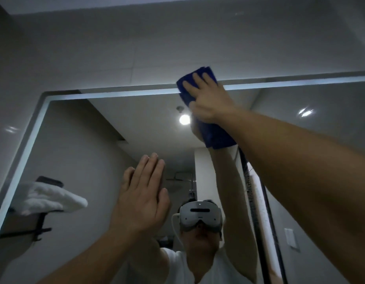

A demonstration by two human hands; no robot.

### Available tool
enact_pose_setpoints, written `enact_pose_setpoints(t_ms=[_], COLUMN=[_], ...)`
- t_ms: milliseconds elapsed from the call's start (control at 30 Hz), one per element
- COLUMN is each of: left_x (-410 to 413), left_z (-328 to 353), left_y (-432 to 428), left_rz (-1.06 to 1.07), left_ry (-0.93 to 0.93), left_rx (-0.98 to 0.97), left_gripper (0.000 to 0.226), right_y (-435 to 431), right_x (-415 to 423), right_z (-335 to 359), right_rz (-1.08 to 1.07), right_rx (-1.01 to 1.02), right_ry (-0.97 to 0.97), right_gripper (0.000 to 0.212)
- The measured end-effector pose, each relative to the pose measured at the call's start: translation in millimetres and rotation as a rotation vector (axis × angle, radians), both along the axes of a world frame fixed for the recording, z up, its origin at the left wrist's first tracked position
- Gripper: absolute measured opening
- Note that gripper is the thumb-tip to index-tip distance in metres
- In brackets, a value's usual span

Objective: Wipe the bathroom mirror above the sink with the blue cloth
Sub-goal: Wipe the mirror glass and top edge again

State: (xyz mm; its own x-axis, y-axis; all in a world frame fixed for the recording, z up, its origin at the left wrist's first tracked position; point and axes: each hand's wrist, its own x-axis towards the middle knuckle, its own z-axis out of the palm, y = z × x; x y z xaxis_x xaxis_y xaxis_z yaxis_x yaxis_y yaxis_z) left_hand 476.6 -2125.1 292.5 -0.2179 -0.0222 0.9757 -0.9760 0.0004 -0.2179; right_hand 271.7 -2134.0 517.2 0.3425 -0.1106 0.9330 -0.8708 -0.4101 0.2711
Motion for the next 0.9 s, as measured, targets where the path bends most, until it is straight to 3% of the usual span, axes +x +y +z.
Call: enact_pose_setpoints(t_ms=[133, 167, 300, 433, 500, 600, 667, 733, 833, 900], left_x=[0, -1, -3, -2, -2, -2, -3, -5, -6, -6], left_z=[-2, -2, -2, -1, -2, -4, -3, -2, -2, -1], left_y=[1, 0, 1, 2, 2, 0, 1, 1, 1, 1], left_rz=[-0.006, -0.013, -0.019, 0.002, 0.005, 0.006, 0.01, 0.017, 0.028, 0.038], left_ry=[0.01, 0.011, 0.019, 0.018, 0.022, 0.028, 0.025, 0.022, 0.027, 0.023], left_rx=[0.01, 0.008, 0.012, 0.013, 0.023, 0.03, 0.023, 0.017, -0.001, -0.005], left_gripper=[0.063, 0.063, 0.065, 0.066, 0.066, 0.066, 0.066, 0.066, 0.066, 0.066], right_y=[-6, -8, -19, -18, -17, -24, -27, -27, -28, -27], right_x=[-21, -42, -95, -74, -74, -87, -110, -123, -112, -89], right_z=[-50, -47, -19, -42, -77, -141, -138, -109, -83, -99], right_rz=[-0.046, -0.068, -0.093, -0.036, -0.009, -0.011, -0.057, -0.113, -0.089, -0.057], right_rx=[-0.13, -0.136, 0.014, -0.016, -0.064, -0.121, -0.116, -0.109, -0.01, -0.02], right_ry=[0.387, 0.409, -0.011, -0.059, 0.072, 0.445, 0.603, 0.429, -0.087, -0.239], right_gripper=[0.062, 0.062, 0.065, 0.065, 0.066, 0.065, 0.065, 0.066, 0.065, 0.065])
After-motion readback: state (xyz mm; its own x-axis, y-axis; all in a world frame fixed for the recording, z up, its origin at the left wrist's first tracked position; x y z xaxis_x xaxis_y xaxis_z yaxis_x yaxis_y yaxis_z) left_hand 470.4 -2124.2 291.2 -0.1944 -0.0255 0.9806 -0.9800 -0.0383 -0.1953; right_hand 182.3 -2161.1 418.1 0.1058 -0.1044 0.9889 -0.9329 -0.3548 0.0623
